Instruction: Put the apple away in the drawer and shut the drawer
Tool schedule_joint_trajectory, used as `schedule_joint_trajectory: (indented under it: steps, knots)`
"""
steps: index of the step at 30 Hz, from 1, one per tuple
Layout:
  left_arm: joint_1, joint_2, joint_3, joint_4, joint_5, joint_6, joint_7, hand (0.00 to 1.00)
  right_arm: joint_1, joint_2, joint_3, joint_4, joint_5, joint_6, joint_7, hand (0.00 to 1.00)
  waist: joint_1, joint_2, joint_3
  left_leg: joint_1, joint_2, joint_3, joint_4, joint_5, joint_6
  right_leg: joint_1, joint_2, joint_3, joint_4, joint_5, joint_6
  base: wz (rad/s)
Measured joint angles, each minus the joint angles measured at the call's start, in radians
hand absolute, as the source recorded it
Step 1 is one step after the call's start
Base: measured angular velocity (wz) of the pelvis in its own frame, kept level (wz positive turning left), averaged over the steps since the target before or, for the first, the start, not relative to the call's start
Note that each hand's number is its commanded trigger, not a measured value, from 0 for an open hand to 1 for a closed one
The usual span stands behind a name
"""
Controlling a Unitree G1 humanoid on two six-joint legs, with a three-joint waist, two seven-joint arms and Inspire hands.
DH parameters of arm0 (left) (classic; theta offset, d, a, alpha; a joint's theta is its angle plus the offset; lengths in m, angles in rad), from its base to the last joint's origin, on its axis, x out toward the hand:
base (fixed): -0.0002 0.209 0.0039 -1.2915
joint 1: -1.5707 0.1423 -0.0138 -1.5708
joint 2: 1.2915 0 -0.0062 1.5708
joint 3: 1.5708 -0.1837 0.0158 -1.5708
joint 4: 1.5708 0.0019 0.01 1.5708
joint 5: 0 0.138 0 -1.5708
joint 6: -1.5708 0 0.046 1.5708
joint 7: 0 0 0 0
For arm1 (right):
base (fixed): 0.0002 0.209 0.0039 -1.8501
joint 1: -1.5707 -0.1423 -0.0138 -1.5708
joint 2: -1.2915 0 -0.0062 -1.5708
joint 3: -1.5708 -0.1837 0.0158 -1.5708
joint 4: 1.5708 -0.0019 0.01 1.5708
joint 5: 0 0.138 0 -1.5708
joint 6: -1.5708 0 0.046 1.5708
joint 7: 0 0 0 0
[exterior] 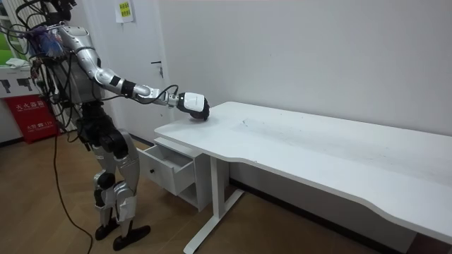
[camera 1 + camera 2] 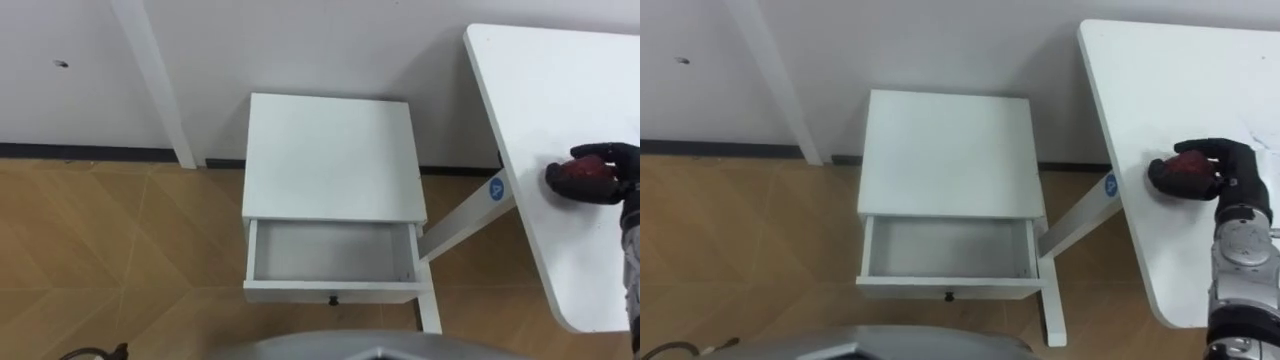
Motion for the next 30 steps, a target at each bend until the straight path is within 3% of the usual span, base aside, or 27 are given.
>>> schedule_joint_trajectory:
  steps: [5,17,21,23,26,30]
  knots:
    - [-0.003,0.004,-0.004,0.000,-0.001,0.000,-0.002,0.00,-0.002,0.000,0.004,-0.004,-0.027,0.000,-0.001,1.00,0.004,0.001,0.0000,0.003,0.000,0.000,0.000,0.000,0.000,0.004,0.000,0.000,0.000,0.000,0.000,0.00]
    - [-0.061,0.003,-0.086,0.018,0.000,0.003,-0.006,0.00,0.001,0.004,0.159,-0.170,-0.106,0.045,0.017,1.00,0.006,0.011,0.0002,-0.013,0.005,0.015,0.001,0.000,0.000,-0.021,0.002,0.015,0.016,0.004,-0.005,-0.04]
    - [-0.070,-0.007,-0.123,0.020,0.001,0.003,-0.007,0.00,0.001,0.071,0.210,-0.276,-0.168,0.052,0.025,1.00,0.012,0.028,-0.0003,-0.015,0.008,0.024,0.001,0.000,0.000,-0.027,0.005,0.024,0.015,0.009,-0.007,-0.07]
    - [-0.076,-0.008,-0.143,0.018,0.003,0.004,-0.007,0.00,0.001,0.077,0.243,-0.326,-0.194,0.065,0.049,1.00,0.013,0.035,0.0010,-0.016,0.008,0.025,-0.001,0.000,0.000,-0.028,0.006,0.023,0.015,0.009,-0.007,0.00]
    - [-0.080,-0.011,-0.180,0.000,0.003,0.018,-0.006,0.00,0.001,0.091,0.365,-0.370,-0.196,0.080,0.107,1.00,0.036,0.043,0.0015,-0.015,0.009,0.025,-0.002,0.001,-0.001,-0.029,0.006,0.024,0.016,0.009,-0.007,0.01]
    - [-0.122,-0.023,-0.210,0.000,-0.002,0.018,-0.005,0.00,0.000,0.151,0.526,-0.413,-0.195,0.089,0.215,1.00,0.076,0.053,0.0073,-0.023,0.005,0.013,-0.001,0.002,0.000,-0.029,0.002,0.015,0.013,0.009,-0.006,0.09]
